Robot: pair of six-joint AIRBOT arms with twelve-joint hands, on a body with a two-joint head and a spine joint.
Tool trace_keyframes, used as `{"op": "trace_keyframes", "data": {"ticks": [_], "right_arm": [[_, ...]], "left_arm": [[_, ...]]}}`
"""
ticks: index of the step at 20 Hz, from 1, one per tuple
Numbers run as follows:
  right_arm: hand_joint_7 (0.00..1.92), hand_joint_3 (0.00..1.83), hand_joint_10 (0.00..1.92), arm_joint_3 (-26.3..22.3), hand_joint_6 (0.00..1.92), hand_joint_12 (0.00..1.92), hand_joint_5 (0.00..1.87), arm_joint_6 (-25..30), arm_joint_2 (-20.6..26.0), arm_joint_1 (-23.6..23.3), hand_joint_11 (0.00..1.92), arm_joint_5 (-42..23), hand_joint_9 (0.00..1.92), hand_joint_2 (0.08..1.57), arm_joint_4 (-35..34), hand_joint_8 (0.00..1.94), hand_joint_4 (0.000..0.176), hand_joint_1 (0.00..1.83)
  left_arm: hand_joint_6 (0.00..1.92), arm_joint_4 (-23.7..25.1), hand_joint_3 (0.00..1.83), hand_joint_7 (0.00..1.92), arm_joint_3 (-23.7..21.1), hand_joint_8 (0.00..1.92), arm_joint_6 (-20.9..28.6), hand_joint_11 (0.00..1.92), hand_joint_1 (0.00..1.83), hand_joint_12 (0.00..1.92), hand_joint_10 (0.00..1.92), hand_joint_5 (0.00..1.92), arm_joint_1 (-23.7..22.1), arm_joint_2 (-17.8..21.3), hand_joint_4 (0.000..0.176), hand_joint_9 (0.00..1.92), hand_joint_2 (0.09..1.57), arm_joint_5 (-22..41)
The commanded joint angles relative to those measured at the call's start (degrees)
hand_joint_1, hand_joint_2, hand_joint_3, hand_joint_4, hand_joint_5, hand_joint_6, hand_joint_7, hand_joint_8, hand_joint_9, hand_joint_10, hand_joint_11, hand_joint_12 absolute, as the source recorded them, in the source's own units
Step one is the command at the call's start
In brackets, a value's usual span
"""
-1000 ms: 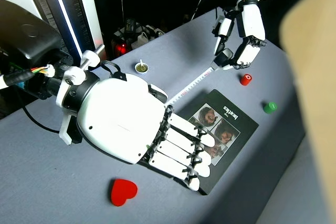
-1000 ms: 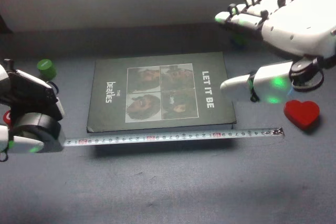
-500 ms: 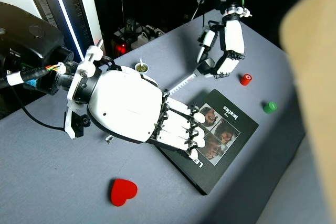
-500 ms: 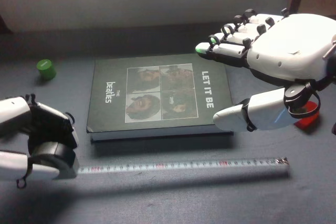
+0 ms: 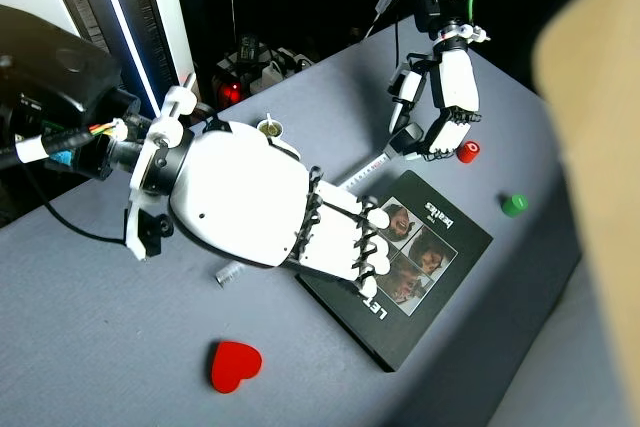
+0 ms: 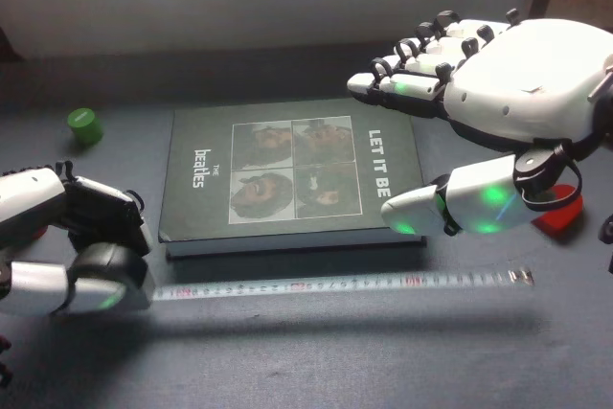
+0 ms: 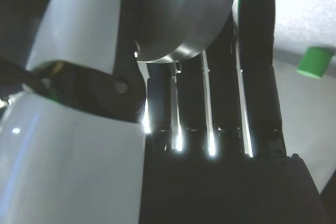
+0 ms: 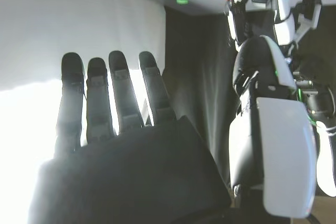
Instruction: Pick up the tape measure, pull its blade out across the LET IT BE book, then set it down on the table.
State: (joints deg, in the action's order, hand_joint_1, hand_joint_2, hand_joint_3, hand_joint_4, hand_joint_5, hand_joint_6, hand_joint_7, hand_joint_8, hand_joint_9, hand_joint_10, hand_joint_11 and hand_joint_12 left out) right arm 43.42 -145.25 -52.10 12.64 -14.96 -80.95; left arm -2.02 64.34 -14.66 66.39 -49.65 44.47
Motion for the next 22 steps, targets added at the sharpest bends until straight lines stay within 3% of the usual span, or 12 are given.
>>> {"op": "trace_keyframes", "data": {"ticks": [1, 3, 5, 8, 11, 13, 14, 16, 18, 20, 21, 22], "right_arm": [[0.06, 0.0, 0.0, -0.21, 0.0, 0.49, 0.01, 0.37, 0.48, -0.93, 0.0, -1.51, 0.02, 1.06, 1.31, 0.0, 0.063, 0.09], [0.06, 0.0, 0.0, -0.24, 0.0, 0.48, 0.02, -0.79, 0.53, -1.08, 0.0, -2.2, 0.03, 1.06, 1.31, 0.0, 0.063, 0.09], [0.07, 0.0, 0.0, -0.45, 0.0, 0.48, 0.02, -1.78, 1.06, -1.29, 0.0, -2.24, 0.03, 1.05, 1.31, 0.0, 0.063, 0.09], [0.07, 0.0, 0.0, -0.75, 0.0, 0.48, 0.02, -1.52, 1.62, -1.83, 0.0, -1.2, 0.03, 1.05, 1.31, 0.0, 0.063, 0.09], [0.07, 0.0, 0.0, -1.78, 0.0, 0.51, 0.02, -1.6, 2.15, -1.3, 0.0, -0.6, 0.04, 1.05, 1.32, 0.0, 0.06, 0.1], [0.07, 0.0, 0.0, -1.85, 0.0, 0.52, 0.02, -1.51, 2.18, -1.07, 0.0, -0.59, 0.04, 1.05, 1.31, 0.0, 0.06, 0.1], [0.07, 0.0, 0.0, -1.94, 0.0, 0.52, 0.02, -1.38, 2.15, -1.14, 0.0, -0.58, 0.04, 1.05, 1.31, 0.0, 0.06, 0.1], [0.08, 0.0, 0.0, -1.95, 0.0, 0.52, 0.02, -1.38, 2.14, -1.35, 0.0, -0.62, 0.04, 1.05, 1.31, 0.0, 0.06, 0.1], [0.08, 0.0, 0.0, -2.09, 0.0, 0.54, 0.02, -1.37, 2.12, -1.52, 0.0, -0.74, 0.04, 1.05, 1.31, 0.0, 0.059, 0.1], [0.1, 0.0, 0.0, -2.14, 0.0, 0.56, 0.03, -1.38, 2.1, -1.37, 0.0, -0.76, 0.05, 1.05, 1.31, 0.01, 0.053, 0.1], [0.14, 0.0, 0.01, -2.14, 0.01, 0.58, 0.07, -1.38, 2.08, -1.3, 0.0, -0.66, 0.07, 1.05, 1.31, 0.01, 0.045, 0.1], [0.28, 0.0, 0.01, -2.15, 0.01, 0.73, 0.18, -1.38, 2.04, -1.31, 0.0, -0.61, 0.18, 1.05, 1.31, 0.01, 0.04, 0.12]], "left_arm": [[0.1, -1.4, 0.0, 0.88, 0.22, 0.05, 0.5, 0.49, 0.42, 0.92, 0.13, 0.78, -0.31, 0.07, 0.0, 0.78, 1.25, 6.55], [0.01, -1.4, 0.0, 0.81, 0.22, 0.0, 0.41, 0.42, 0.2, 0.85, 0.04, 0.75, -0.27, 0.07, 0.0, 0.73, 1.24, 6.56], [0.0, -1.35, 0.0, 0.68, 0.22, 0.0, 0.41, 0.33, 0.15, 0.81, 0.0, 0.6, -0.25, 0.06, 0.0, 0.65, 1.18, 6.66], [0.0, -1.34, 0.0, 0.26, 0.21, 0.0, 0.41, 0.03, 0.15, 0.78, 0.0, 0.26, -0.35, 0.07, 0.0, 0.25, 1.02, 6.83], [0.0, -0.71, 0.0, 0.19, 0.63, 0.0, 0.41, 0.0, 0.14, 0.56, 0.0, 0.17, -1.62, 0.99, 0.0, 0.18, 0.98, 5.9], [0.0, -0.1, 0.0, 0.19, 1.34, 0.0, -0.1, 0.0, 0.12, 0.55, 0.0, 0.17, -4.06, 2.04, 0.0, 0.18, 0.97, 3.59], [0.0, -0.12, 0.0, 0.19, 2.33, 0.0, -3.35, 0.0, 0.12, 0.54, 0.0, 0.17, -9.52, 3.02, 0.0, 0.18, 0.97, -0.82], [0.0, -0.09, 0.0, 0.19, 2.55, 0.0, -8.1, 0.0, 0.12, 0.54, 0.0, 0.17, -15.41, 3.68, 0.0, 0.18, 0.97, -6.52], [0.0, -0.12, 0.0, 0.19, 1.88, 0.0, -17.18, 0.0, 0.12, 0.59, 0.0, 0.18, -26.3, 4.2, 0.0, 0.18, 0.98, -17.21], [0.01, -5.3, 0.0, 0.22, -0.1, 0.0, -30.91, 0.0, 0.17, 0.68, 0.01, 0.24, -35.39, 4.49, 0.0, 0.21, 1.01, -26.97], [0.01, -10.43, 0.0, 0.34, -1.62, 0.01, -42.07, 0.03, 0.21, 0.76, 0.02, 0.29, -39.97, 4.58, 0.0, 0.34, 1.04, -31.11], [0.01, -14.66, 0.0, 0.58, -3.04, 0.02, -52.31, 0.25, 0.28, 0.82, 0.08, 0.43, -44.1, 4.43, 0.0, 0.63, 1.07, -35.13]]}}
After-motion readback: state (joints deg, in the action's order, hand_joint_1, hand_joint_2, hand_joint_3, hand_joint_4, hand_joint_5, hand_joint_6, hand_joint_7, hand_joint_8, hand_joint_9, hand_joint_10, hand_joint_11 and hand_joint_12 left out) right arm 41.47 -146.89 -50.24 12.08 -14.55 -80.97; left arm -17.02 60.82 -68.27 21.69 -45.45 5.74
